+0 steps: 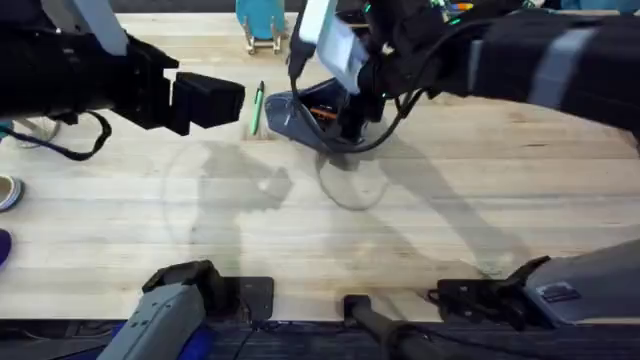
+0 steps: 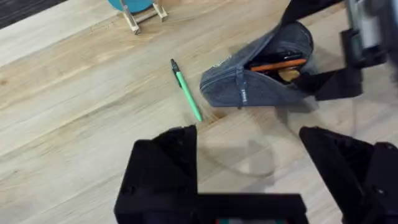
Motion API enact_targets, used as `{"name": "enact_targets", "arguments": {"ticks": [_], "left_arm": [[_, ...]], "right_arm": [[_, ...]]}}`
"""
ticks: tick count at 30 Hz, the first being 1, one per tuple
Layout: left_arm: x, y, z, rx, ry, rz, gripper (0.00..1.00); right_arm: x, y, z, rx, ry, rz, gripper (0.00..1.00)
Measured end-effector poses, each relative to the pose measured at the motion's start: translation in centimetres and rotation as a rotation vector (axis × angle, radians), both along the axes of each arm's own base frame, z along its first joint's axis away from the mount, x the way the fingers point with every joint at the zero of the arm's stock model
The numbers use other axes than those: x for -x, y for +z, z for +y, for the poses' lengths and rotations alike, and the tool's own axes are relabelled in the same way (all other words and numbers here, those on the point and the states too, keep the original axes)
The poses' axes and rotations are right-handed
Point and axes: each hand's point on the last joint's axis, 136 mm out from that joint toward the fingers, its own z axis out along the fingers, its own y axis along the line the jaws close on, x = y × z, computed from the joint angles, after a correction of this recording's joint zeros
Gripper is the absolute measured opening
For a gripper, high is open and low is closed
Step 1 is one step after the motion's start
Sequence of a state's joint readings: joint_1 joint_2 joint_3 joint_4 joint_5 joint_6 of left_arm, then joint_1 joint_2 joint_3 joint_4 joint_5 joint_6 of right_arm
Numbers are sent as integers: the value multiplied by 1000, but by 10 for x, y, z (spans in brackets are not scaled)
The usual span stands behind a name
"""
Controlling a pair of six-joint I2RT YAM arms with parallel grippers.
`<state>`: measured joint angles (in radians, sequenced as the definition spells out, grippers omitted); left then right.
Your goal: Unzip the bag, pick up the pens from the table one at a time and place them inside, then zip the bag closed.
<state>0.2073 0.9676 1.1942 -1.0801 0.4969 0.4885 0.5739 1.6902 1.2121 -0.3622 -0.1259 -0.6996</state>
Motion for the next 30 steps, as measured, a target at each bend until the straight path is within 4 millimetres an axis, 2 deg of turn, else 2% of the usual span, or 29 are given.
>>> {"name": "enact_targets", "arguments": {"ticks": [5, 8, 14, 19, 25, 30], "left_arm": [[0, 0, 0, 0, 0, 0, 995], [0, 0, 0, 0, 0, 0, 997], [-6, 5, 1, -7, 0, -33, 996], [-14, 6, 5, 5, 34, -37, 995], [-35, -24, 13, 49, 87, 92, 994], [-61, -55, 20, 77, 125, 189, 993]], "right_arm": [[4, 47, -6, -108, -123, -25, 997], [12, 61, -17, -149, -234, 13, 997], [36, 63, -40, -147, -391, 129, 997], [45, 66, -48, -185, -495, 190, 997], [46, 79, -55, -220, -557, 176, 997], [52, 80, -62, -203, -580, 181, 997]]}}
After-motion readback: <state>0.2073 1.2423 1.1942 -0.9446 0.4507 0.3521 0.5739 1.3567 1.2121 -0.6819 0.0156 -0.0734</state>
